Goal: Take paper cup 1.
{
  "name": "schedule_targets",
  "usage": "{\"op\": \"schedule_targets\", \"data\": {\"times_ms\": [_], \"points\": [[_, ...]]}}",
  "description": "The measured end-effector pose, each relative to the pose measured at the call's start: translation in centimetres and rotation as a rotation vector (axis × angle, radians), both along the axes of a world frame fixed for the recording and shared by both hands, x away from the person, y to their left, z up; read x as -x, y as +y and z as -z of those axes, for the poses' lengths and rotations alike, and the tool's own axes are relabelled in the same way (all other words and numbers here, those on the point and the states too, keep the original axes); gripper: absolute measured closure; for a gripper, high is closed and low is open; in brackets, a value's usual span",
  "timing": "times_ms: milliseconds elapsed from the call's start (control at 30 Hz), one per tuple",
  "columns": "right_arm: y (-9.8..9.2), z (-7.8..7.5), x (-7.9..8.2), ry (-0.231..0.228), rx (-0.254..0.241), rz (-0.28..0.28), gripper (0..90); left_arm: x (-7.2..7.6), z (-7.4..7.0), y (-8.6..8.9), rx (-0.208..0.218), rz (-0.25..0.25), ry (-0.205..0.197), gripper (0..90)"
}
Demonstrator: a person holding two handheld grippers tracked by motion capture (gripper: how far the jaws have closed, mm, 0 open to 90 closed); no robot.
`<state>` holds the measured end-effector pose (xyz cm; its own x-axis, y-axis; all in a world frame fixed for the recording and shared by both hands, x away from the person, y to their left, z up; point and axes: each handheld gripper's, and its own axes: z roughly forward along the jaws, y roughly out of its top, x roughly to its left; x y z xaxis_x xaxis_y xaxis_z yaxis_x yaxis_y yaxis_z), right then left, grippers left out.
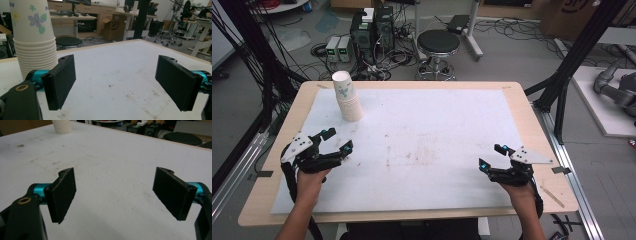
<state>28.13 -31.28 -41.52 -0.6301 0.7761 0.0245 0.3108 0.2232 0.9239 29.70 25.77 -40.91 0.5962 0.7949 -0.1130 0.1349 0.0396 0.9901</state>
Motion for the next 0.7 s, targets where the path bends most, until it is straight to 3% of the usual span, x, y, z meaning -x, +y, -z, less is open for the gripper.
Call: {"op": "schedule_targets", "data": {"times_ms": [333, 700], "points": [[0.0, 0.1, 0.2, 0.001, 0.006, -0.005, 19.3, -1.8, -2.2, 0.3, -0.020, -0.024, 0.010, 16.6], [0.2, 0.2, 0.1, 0.013, 0.008, -0.013, 19.3, -5.3, -5.2, 0.8, -0.069, -0.083, 0.040, 16.6]]}}
